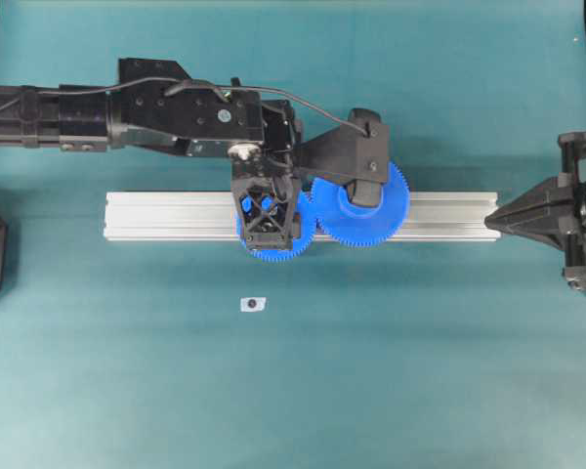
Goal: Find the location of the shaft and insert the small gear.
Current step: 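Lower the gear onto the shaft, meshing with the large gear, then open the left gripper and raise it off the gear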
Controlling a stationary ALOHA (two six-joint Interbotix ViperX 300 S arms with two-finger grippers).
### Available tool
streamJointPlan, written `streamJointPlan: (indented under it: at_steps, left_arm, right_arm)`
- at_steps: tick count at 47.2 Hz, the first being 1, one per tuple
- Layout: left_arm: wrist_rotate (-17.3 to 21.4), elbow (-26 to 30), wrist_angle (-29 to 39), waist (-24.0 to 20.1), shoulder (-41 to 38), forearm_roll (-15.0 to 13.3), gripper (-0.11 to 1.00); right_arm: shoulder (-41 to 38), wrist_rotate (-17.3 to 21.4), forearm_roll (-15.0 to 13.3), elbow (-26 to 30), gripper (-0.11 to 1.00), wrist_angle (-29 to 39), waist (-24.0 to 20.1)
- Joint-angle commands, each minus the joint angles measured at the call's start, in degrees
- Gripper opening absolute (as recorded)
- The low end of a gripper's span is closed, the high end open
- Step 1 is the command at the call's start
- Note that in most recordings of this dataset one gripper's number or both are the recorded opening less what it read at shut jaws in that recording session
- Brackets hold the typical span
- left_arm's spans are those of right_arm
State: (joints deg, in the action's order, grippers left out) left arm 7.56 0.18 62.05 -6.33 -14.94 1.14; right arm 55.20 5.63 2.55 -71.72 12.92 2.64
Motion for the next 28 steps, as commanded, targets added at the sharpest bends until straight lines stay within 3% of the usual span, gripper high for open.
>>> streamJointPlan:
  at_steps: [1,28]
  left_arm:
    - [-0.18,1.32,0.0,0.0,1.58,0.18,0.9]
    - [-0.53,2.64,0.97,0.18,1.85,0.18,0.9]
  right_arm:
    - [-0.35,0.62,0.0,0.62,0.04,-0.53,0.09]
    - [-0.44,0.62,0.0,0.62,0.04,-0.62,0.09]
